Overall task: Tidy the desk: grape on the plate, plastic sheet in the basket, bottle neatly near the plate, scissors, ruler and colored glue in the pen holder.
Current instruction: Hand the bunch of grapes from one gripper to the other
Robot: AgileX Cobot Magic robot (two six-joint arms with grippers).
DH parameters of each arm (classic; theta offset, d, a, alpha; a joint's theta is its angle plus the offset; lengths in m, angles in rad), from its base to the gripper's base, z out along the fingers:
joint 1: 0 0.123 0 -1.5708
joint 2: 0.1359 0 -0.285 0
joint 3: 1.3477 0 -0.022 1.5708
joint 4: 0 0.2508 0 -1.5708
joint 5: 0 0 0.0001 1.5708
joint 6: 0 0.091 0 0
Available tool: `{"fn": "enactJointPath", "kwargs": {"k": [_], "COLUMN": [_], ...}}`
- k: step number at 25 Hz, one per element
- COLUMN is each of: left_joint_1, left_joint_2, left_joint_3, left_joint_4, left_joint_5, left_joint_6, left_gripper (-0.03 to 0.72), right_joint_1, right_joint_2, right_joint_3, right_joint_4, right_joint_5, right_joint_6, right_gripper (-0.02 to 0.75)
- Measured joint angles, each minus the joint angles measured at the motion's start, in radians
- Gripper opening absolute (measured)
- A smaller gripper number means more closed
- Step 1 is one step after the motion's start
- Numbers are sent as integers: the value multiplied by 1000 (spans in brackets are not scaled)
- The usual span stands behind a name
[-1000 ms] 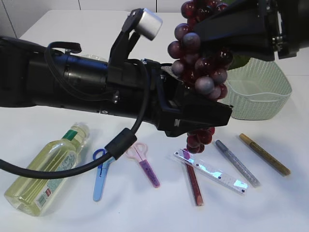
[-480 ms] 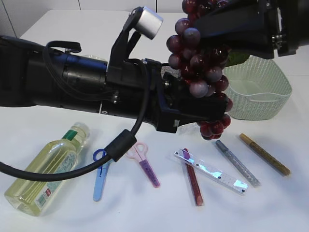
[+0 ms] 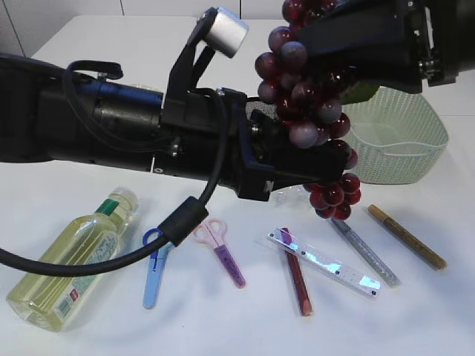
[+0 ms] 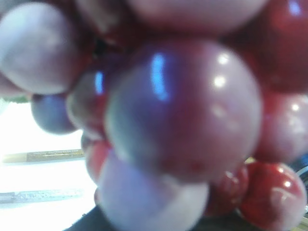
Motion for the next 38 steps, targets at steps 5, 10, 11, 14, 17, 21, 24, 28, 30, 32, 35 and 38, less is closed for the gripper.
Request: {"fn": "enactJointPath", "kwargs": {"k": [5,10,11,14,17,21,24,28,30,32,35,38], "left_joint_1": [27,35,35,35,35,35,35,35,35,35,35,35], "left_joint_2": [-17,-35,-37,-37,-37,-37,-40,-53,-65,-70,-72,-72], "left_joint_3": [0,0,0,0,0,0,0,0,0,0,0,0], "left_joint_4": [6,6,6,6,6,6,6,12,22,26,32,53], "left_joint_5": [2,2,2,2,2,2,2,-9,-23,-27,-32,-58], "left_joint_6": [-14,-18,-18,-18,-18,-18,-18,-21,-21,-21,-22,-27], "left_gripper": [76,74,74,74,74,73,71,67,66,65,64,63], "right_joint_1": [0,0,0,0,0,0,0,0,0,0,0,0], "right_joint_2": [0,0,0,0,0,0,0,0,0,0,0,0], "right_joint_3": [0,-2,-4,-4,-4,-4,-4,-4,-4,-4,-4,-4], "right_joint_4": [0,0,0,0,0,-2,-10,-36,-40,-42,-44,-45], "right_joint_5": [-11,-32,-32,-32,-32,-32,-32,-37,-43,-50,-63,-76], "right_joint_6": [0,-1,-1,-1,-1,-1,-1,-1,-1,-1,-1,-1], "right_gripper": [429,458,459,459,487,586,615,618,617,617,615,610]}}
